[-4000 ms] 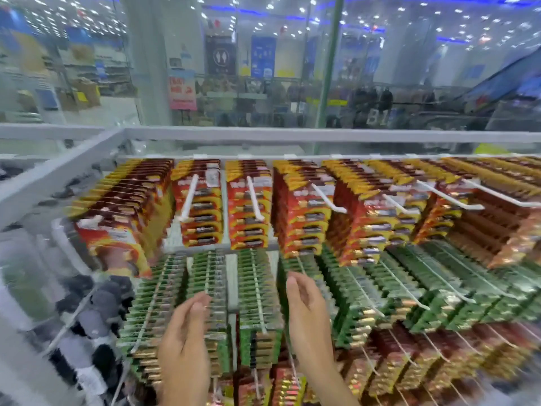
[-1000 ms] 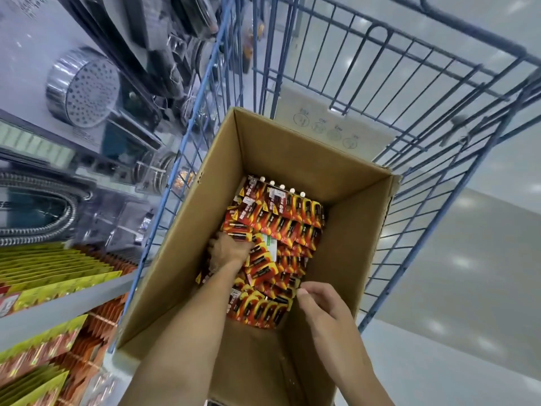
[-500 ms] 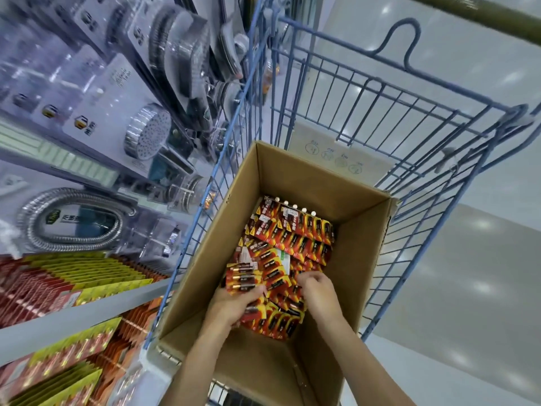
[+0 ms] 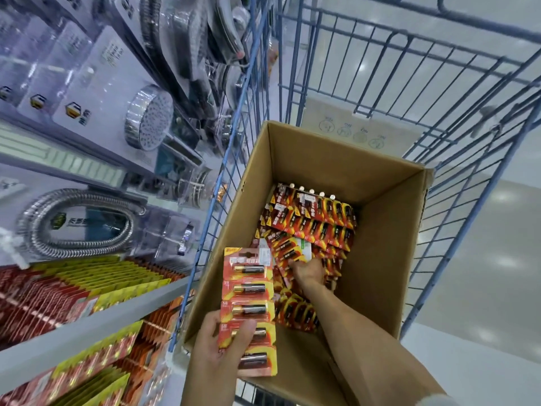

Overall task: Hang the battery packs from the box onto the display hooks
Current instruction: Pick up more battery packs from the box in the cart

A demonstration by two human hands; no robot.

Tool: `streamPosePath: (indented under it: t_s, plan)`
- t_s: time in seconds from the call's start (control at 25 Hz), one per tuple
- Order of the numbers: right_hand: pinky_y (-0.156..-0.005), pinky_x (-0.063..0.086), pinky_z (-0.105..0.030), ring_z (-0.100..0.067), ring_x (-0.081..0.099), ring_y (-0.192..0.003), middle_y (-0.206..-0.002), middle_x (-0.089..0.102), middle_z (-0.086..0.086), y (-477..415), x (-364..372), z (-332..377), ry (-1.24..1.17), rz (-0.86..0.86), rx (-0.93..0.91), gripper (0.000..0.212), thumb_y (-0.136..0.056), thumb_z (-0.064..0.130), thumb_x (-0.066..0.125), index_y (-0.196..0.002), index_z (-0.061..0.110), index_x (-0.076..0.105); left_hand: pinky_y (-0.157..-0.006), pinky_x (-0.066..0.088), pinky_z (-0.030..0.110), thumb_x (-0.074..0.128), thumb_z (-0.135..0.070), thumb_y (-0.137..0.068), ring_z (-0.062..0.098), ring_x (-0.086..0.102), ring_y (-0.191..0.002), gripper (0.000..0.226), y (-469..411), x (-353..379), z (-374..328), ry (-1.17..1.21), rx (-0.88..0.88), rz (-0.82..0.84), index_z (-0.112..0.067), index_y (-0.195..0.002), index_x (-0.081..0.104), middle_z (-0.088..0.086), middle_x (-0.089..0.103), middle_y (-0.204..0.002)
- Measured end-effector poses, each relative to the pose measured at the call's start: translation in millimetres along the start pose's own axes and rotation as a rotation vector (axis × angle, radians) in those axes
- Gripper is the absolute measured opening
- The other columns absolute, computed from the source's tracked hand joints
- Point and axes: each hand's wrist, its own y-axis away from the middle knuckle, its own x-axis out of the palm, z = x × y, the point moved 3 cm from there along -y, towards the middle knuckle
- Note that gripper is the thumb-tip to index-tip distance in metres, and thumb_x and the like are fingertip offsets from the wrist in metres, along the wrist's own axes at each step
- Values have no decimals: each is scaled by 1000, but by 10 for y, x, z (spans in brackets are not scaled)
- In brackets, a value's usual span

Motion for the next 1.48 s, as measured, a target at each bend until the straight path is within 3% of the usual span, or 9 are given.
streamPosePath:
  t_s: [0.08, 0.2, 0.36, 0.56, 0.72, 0.84, 0.96, 1.36, 1.48]
  plan:
    - [-104, 50, -41, -36, 62, -119, -123, 66, -11, 26, 8, -57, -58, 14, 16, 64, -77, 34, 88, -127, 4, 60, -53, 61, 32, 80, -23, -82, 23, 79, -78, 34, -31, -49, 72, 22, 15, 7, -17, -112, 64, 4, 80, -91]
    - [-97, 57, -47, -33, 69, -102, -110, 72, -10, 118, -77, -166, -272, 147, 90, 80, -49, 33, 91, -121, 6, 66, -61, 63, 35, 77, -30, -81, 24, 79, -86, 39, 24, -89, 89, 40, 60, 45, -20, -116, 65, 4, 80, -99]
    - [-84, 61, -43, -29, 71, -96, -105, 72, -14, 1150, -583, 70, -544, 317, 131, 29, -85, 12, 77, -110, 8, 62, -58, 63, 37, 77, -19, -87, 24, 79, -80, 28, 213, -221, -99, 65, 145, 102, -13, -111, 65, 7, 80, -95]
    - [-86, 62, -50, -32, 75, -103, -113, 76, -13, 2308, -1163, 44, -573, 454, -228, 37, -91, 12, 73, -125, 17, 61, -79, 61, 51, 79, -12, -81, 31, 78, -89, 45, 605, -396, -377, 203, 219, 250, -25, -121, 65, 8, 80, -104]
    - [-73, 62, -44, -34, 76, -99, -111, 77, -13, 3055, -1479, -98, -583, 427, -490, 34, -92, 7, 71, -124, 15, 60, -81, 59, 49, 78, -8, -72, 37, 77, -95, 62, 982, -517, -444, 350, 225, 354, -24, -130, 64, 13, 78, -112]
    - [-80, 62, -49, -34, 75, -102, -114, 76, -13, 3460, -1642, -213, -604, 416, -616, 36, -91, 8, 72, -124, 18, 61, -82, 58, 49, 76, -7, -74, 37, 76, -97, 58, 1255, -624, -415, 436, 251, 382, -23, -129, 65, 15, 77, -114]
    - [-92, 58, -55, -32, 74, -104, -115, 76, -11, 3789, -1790, -307, -562, 415, -739, 37, -93, 10, 71, -126, 21, 60, -78, 58, 45, 75, -17, -78, 33, 78, -89, 50, 1512, -715, -353, 500, 336, 334, -25, -126, 67, 14, 78, -111]
    - [-69, 62, -40, -33, 75, -101, -117, 74, -12, 4581, -2016, -1194, -452, 613, -961, 35, -90, 4, 70, -121, 22, 66, -69, 62, 38, 69, -26, -92, 27, 78, -89, 34, 2741, -1130, 594, 707, 602, 122, -23, -126, 68, 11, 79, -112]
    - [-74, 62, -42, -32, 75, -102, -115, 75, -10, 4861, -1860, -1416, -377, 719, -1006, 32, -93, 9, 67, -121, 24, 67, -76, 60, 41, 65, -27, -96, 28, 78, -95, 28, 3065, -1432, 992, 778, 652, 18, -27, -124, 69, 7, 79, -111]
